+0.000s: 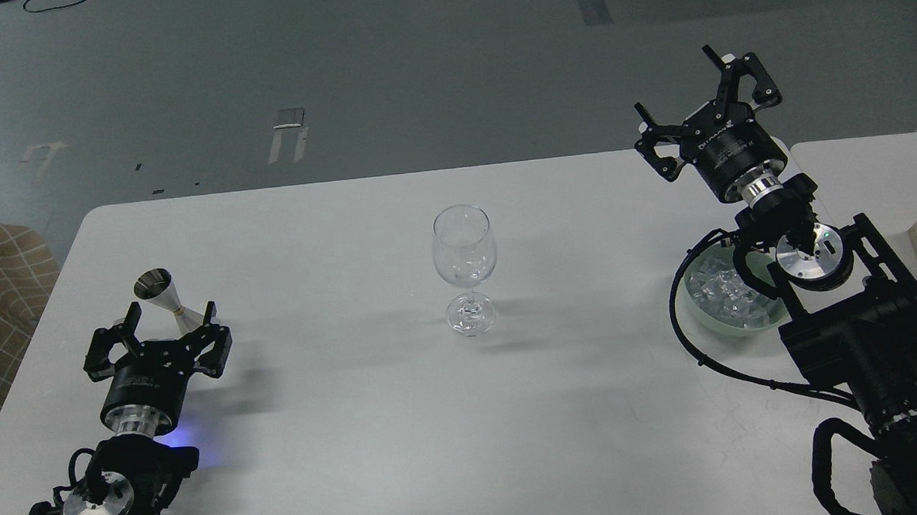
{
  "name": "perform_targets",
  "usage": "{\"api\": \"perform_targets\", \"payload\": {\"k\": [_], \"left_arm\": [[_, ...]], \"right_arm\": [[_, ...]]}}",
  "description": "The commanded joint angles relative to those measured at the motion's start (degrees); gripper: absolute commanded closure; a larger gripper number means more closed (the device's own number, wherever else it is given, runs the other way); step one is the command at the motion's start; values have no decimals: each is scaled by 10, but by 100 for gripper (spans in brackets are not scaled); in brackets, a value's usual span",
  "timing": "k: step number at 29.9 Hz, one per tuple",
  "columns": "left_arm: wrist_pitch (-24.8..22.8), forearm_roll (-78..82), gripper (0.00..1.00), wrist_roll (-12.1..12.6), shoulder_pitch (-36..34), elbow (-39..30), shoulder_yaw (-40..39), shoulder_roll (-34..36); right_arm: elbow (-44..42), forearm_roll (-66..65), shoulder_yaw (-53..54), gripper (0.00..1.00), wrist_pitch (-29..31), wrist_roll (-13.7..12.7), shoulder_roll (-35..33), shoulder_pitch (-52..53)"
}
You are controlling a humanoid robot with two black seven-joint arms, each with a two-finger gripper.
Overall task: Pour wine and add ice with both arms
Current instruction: 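Move the open left gripper forward around the metal jigger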
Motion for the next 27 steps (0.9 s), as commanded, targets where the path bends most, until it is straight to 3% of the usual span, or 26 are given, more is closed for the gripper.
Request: {"api": "perform_targets", "payload": {"k": [1,18,27], "left_arm": [[-10,-1,4,1,-12,33,-2,5],[-51,-12,4,2,-69,131,-4,34],[-74,-13,17,2,-70,137,-3,34]], "right_arm": [[-1,-1,-1,0,1,-1,-1,0],[-3,-2,-2,0,-1,-1,0,0],[-4,-3,-2,0,-1,-1,0,0]]}}
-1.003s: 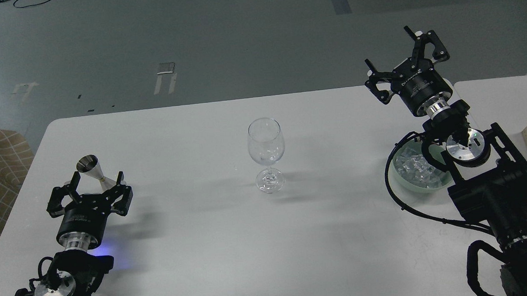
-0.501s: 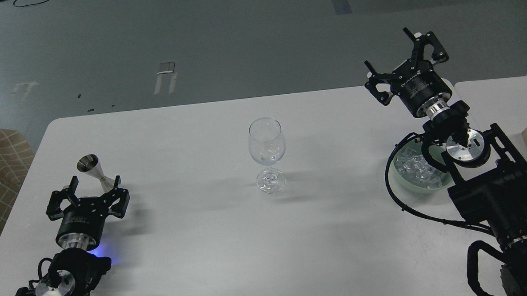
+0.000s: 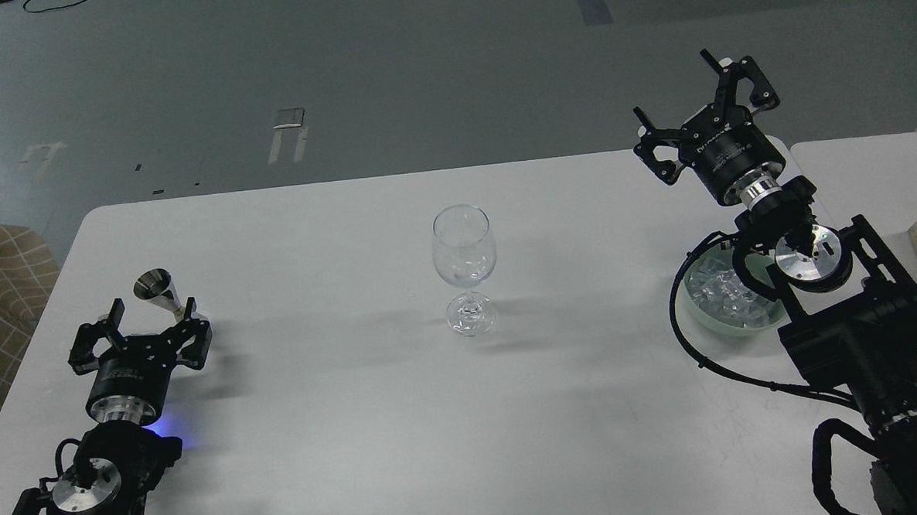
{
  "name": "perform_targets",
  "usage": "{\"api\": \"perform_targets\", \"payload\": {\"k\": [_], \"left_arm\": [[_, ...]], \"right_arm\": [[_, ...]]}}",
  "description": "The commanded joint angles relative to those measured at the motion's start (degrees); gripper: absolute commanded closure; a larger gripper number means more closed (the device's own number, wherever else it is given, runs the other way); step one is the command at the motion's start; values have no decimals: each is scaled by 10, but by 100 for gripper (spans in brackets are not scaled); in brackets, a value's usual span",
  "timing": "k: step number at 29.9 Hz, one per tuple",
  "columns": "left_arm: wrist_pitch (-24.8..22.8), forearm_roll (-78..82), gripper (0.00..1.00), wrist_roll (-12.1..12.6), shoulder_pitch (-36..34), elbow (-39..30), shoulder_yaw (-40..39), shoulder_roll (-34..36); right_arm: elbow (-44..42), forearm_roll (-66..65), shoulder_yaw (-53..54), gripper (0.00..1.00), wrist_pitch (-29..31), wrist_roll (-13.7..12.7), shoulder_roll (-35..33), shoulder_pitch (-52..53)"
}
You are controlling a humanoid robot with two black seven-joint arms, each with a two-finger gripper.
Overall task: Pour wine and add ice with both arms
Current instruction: 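Move the open left gripper forward around the metal jigger, then close the left gripper on the metal jigger and lift it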
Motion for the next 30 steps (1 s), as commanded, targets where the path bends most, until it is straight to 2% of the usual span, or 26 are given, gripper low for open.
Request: {"api": "perform_targets", "payload": {"k": [1,10,30], "left_arm": [[-11,0,19,-1,0,0,1,0],[-29,0,31,-2,2,0,3,1],[-29,0,29,-1,-9,19,2,4]], "right_arm": [[0,0,0,0,0,0,0,-1],[0,0,0,0,0,0,0,-3],[1,0,0,0,0,0,-1,-3]]}}
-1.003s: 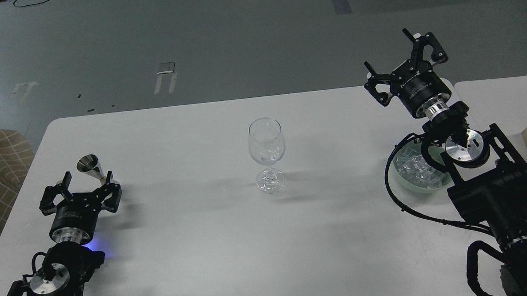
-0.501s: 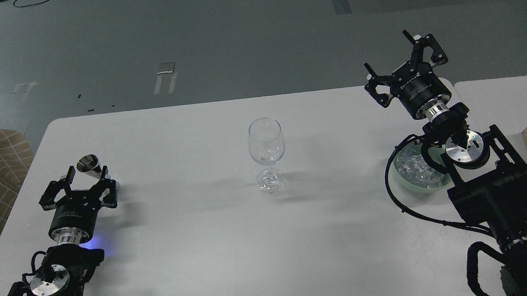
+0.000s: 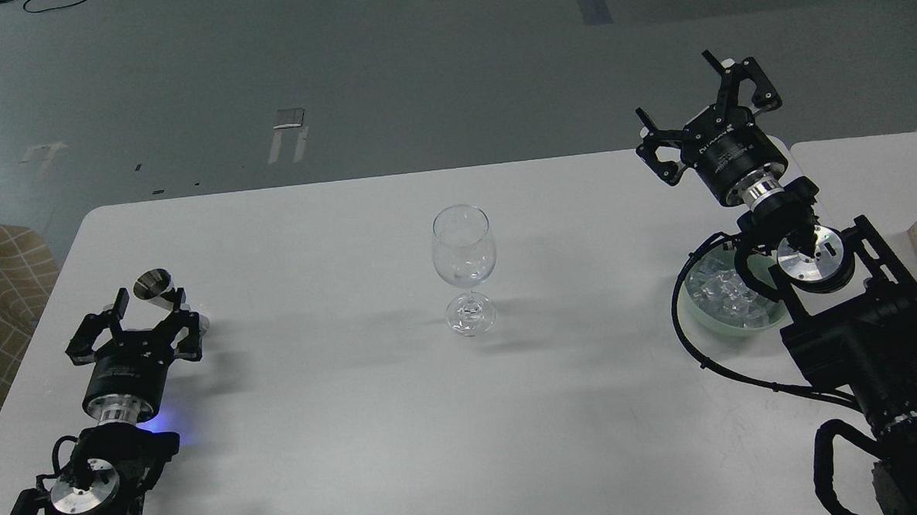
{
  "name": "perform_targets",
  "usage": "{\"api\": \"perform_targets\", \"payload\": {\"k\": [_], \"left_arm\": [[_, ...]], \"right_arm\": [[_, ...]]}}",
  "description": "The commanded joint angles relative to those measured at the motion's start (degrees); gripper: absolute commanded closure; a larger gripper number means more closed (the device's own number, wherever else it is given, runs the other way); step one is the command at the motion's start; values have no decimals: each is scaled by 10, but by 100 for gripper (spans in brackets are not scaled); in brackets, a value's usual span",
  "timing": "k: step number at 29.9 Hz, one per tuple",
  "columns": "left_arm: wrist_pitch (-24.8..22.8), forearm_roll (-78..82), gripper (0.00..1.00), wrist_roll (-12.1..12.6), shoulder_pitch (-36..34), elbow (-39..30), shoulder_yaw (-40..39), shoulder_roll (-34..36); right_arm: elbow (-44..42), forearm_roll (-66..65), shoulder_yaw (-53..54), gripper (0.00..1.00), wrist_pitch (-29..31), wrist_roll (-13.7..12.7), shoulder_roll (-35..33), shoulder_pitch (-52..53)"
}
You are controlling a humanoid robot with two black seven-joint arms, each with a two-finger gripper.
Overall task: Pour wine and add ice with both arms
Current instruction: 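Close the left gripper on the metal jigger and lift it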
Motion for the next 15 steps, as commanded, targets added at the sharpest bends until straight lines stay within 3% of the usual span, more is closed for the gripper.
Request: {"api": "perform_targets", "payload": {"k": [1,13,15], "left_arm": [[0,0,29,0,-5,15,1,0],[-26,0,31,1,-4,17,2,1],[-26,-1,37,1,-5,17,2,1]], "right_arm": [[1,0,0,0,0,0,2,-1],[2,0,0,0,0,0,2,0],[1,0,0,0,0,0,2,1]]}}
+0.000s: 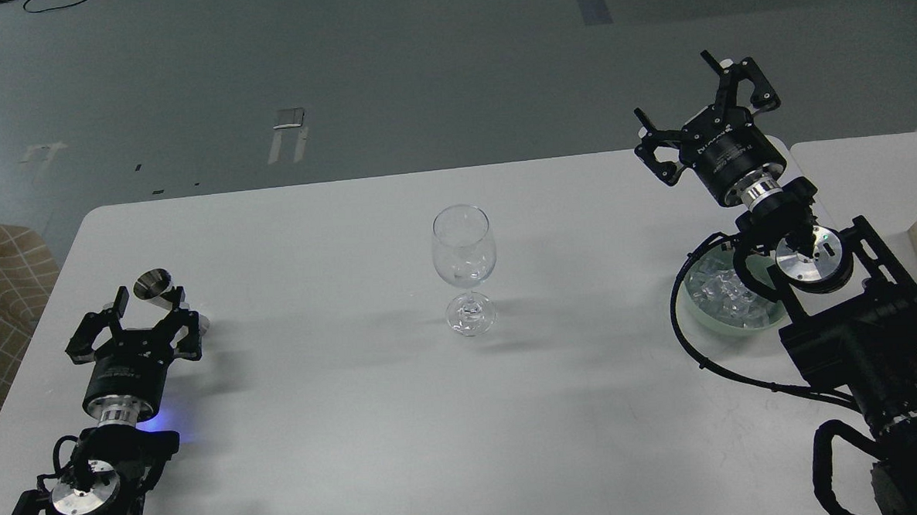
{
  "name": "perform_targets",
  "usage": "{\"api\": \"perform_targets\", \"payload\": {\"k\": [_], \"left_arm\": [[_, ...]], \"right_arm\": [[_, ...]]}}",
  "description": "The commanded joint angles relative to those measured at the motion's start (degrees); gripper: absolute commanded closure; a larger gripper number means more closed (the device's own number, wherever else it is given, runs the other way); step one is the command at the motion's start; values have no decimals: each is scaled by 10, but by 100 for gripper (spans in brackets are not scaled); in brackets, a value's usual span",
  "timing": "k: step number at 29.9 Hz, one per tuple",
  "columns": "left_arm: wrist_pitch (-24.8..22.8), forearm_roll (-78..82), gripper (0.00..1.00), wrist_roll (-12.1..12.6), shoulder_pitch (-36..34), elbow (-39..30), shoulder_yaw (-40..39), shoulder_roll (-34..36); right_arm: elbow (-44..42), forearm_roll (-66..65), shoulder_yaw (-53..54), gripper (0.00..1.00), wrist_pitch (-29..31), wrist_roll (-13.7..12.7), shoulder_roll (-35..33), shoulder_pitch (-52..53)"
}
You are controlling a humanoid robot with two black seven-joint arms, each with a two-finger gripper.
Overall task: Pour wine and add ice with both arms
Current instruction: 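Close the left gripper on the metal jigger and lift it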
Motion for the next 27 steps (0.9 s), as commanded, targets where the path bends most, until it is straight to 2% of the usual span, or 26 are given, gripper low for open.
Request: {"api": "perform_targets", "payload": {"k": [1,3,27], "left_arm": [[-1,-1,40,-1,-1,0,0,0],[0,-1,43,0,-3,1,0,0],[-12,-1,43,3,-2,14,1,8]], "right_arm": [[0,0,0,0,0,0,0,1],[0,1,0,0,1,0,0,2],[-1,0,0,0,1,-1,-1,0]]}}
